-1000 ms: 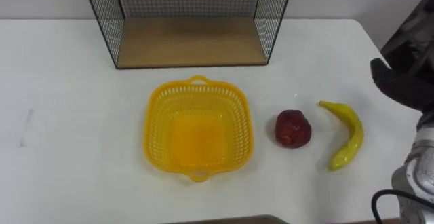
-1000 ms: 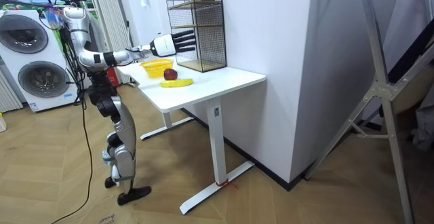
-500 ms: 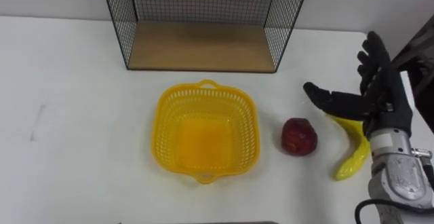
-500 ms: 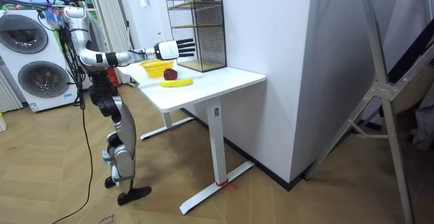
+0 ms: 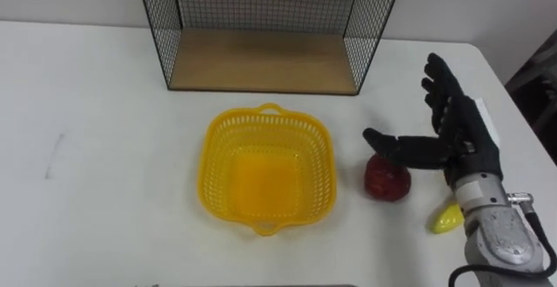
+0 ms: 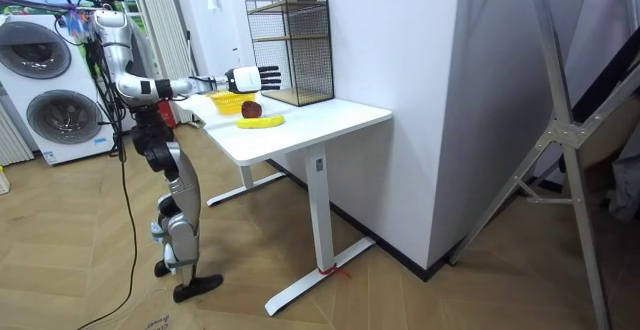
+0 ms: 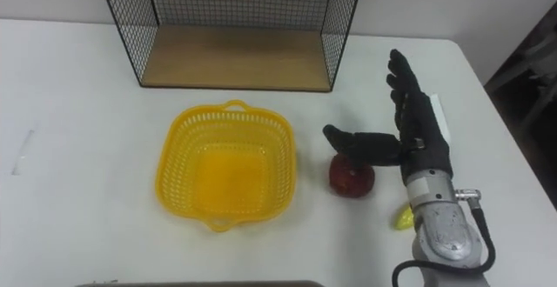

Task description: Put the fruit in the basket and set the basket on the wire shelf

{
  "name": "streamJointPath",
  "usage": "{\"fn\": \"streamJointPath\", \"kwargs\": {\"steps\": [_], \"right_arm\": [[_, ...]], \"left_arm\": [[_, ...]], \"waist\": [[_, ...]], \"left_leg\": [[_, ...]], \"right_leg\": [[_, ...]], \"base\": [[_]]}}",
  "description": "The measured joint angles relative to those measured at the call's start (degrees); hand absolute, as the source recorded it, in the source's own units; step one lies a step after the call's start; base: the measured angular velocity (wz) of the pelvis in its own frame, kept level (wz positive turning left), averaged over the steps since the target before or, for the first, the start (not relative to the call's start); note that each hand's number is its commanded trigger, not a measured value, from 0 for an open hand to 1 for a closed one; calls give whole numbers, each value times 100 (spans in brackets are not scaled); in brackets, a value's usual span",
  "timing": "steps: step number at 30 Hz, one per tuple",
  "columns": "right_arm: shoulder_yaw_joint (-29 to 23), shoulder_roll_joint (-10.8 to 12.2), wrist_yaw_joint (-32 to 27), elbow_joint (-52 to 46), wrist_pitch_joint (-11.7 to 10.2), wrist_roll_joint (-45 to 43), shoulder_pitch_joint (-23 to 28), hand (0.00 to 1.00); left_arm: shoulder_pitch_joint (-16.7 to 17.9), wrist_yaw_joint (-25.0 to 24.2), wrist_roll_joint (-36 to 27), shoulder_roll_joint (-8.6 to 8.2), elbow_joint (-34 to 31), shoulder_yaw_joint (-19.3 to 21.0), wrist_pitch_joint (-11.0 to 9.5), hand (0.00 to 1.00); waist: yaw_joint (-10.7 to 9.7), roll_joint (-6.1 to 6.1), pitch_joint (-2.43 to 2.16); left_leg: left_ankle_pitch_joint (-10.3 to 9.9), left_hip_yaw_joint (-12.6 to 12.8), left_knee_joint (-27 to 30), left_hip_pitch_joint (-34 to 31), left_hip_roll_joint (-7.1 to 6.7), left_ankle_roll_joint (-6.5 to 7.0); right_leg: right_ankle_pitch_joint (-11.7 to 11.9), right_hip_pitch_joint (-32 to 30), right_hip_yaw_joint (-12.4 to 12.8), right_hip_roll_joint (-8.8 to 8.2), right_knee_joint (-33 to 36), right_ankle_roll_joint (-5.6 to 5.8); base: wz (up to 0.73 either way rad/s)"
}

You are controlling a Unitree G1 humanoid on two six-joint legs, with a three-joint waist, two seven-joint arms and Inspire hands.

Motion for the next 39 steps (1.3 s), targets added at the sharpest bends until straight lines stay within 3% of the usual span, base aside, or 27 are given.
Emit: {"fn": "streamJointPath", "kwargs": {"steps": [21, 34, 39], "right_arm": [[467, 4, 440, 618, 25, -210, 79, 0], [473, 5, 515, 1076, 10, -461, 70, 0], [472, 16, 483, 1177, 3, -652, 71, 0]], "left_arm": [[-115, -59, -3, -11, 179, -225, 2, 0], [-124, -212, -2, 23, 186, -216, 21, 0], [-173, -220, -1, 39, 307, -216, 32, 0]], "waist": [[54, -34, 31], [37, -70, 11], [31, -115, 0]], "left_leg": [[0, -13, 1, -13, -1, 0], [0, -20, 0, -15, -4, 0], [0, -144, 3, -1, -7, 0]], "right_leg": [[1, -9, -32, -6, 1, 1], [1, -5, -79, -11, -3, 2], [1, 62, -168, -22, -11, 2]], "base": [[0], [0], [12]]}}
